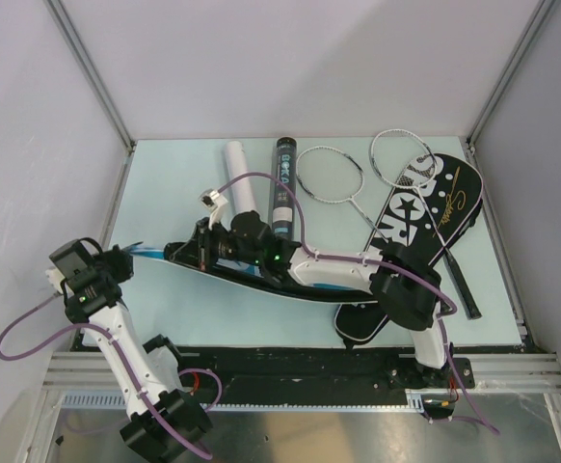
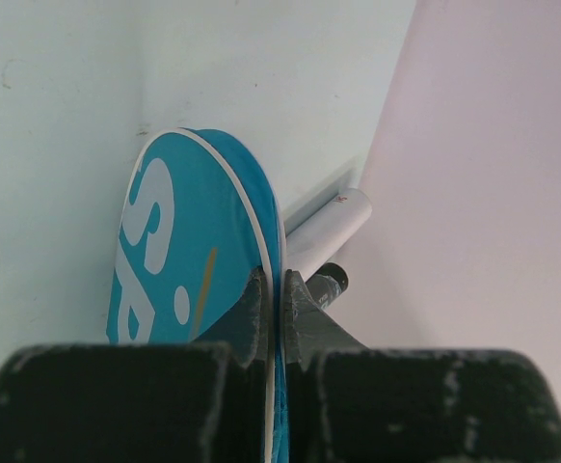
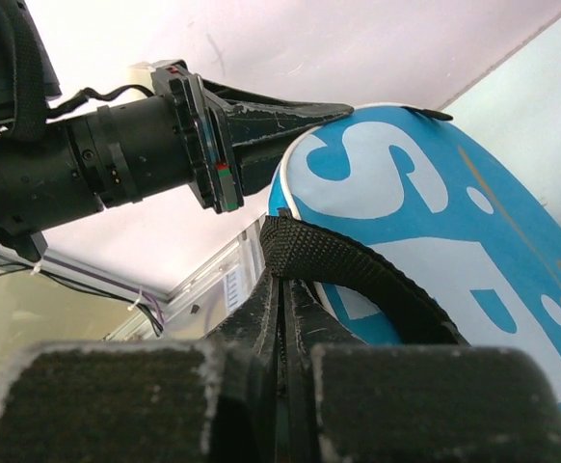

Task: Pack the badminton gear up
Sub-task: Zip the racket bag at the center of the board.

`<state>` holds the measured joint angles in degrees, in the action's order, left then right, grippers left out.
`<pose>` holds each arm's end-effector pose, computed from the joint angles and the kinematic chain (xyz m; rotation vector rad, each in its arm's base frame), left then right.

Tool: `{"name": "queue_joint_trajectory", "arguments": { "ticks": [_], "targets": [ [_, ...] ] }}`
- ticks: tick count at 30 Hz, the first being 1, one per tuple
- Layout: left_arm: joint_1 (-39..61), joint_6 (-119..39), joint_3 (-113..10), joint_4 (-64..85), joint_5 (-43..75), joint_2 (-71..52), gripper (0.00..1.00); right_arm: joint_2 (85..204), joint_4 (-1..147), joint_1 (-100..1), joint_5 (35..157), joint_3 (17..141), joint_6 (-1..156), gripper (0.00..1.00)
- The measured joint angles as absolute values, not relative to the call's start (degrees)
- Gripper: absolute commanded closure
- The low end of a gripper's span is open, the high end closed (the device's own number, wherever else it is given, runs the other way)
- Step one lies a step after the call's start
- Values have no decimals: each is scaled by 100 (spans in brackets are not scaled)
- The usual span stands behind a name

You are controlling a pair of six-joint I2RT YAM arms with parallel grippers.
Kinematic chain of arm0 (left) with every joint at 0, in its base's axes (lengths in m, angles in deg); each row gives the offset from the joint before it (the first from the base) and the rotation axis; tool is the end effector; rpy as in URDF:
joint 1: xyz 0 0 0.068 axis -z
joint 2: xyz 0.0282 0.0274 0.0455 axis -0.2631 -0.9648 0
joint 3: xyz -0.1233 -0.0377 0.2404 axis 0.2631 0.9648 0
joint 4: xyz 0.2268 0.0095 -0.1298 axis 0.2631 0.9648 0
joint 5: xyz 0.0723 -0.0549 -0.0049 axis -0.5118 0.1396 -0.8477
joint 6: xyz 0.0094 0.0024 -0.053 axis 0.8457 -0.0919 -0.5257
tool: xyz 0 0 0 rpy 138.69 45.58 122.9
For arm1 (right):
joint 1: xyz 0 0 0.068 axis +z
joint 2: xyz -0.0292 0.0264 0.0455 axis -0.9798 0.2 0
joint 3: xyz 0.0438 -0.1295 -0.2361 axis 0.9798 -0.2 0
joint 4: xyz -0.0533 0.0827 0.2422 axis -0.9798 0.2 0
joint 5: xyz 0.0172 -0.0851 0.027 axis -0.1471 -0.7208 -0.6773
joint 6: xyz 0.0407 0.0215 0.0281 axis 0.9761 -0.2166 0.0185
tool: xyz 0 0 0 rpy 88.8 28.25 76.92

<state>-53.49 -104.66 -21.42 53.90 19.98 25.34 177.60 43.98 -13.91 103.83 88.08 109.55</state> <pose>0.1191 0.0842 0.2841 -1.8763 1.3401 -0.5932 0.1975 0.4368 0.2844 -0.6428 1.7219 1.5584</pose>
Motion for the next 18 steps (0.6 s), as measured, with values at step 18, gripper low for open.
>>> {"name": "queue_joint_trajectory", "arguments": {
  "ticks": [18],
  "targets": [
    [-5222, -10372, -2155, 5720, 2197, 2556, 100, 17100, 4612, -1146, 9515, 8019, 10883, 100]
  ]
}}
